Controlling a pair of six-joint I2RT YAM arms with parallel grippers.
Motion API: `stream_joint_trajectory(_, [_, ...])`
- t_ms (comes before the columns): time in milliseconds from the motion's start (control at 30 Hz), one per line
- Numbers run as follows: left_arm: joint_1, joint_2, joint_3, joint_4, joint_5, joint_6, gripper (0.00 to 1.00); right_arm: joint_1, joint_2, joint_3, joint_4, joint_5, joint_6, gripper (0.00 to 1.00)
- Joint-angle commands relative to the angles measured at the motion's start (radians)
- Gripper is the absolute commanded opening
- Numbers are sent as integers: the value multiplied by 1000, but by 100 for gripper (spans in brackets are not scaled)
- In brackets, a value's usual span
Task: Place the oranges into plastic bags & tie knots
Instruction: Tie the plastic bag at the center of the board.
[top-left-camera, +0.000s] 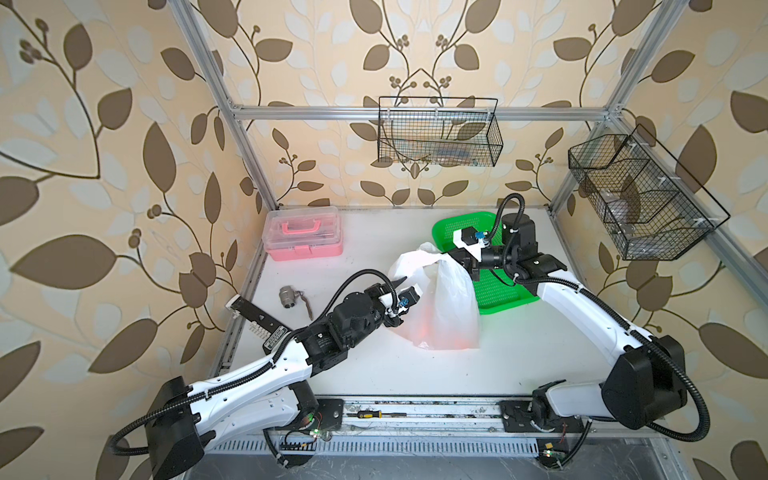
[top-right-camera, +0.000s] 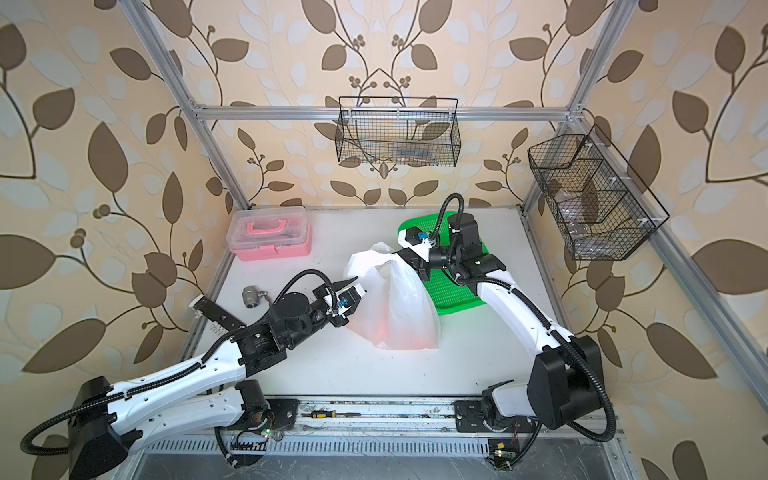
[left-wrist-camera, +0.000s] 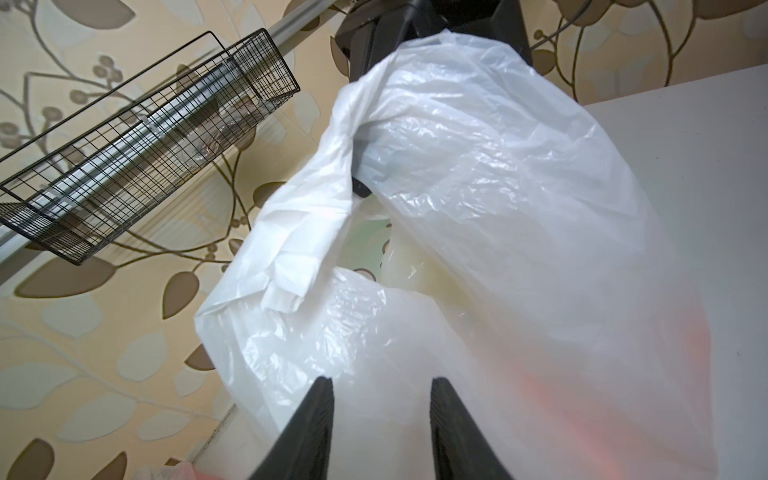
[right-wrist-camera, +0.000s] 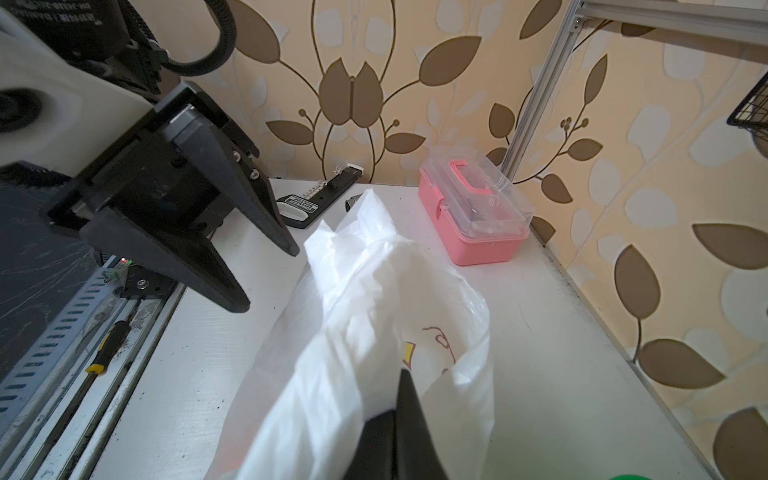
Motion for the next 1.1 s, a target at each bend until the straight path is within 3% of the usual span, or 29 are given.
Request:
stream_joint_trajectory(0, [6, -5, 20, 123, -35, -2, 40, 4, -23, -14, -13, -6, -12, 0])
stream_joint_trajectory(1067, [21, 116, 79, 247, -70, 72, 32, 7, -28, -13, -11, -14, -11, 0])
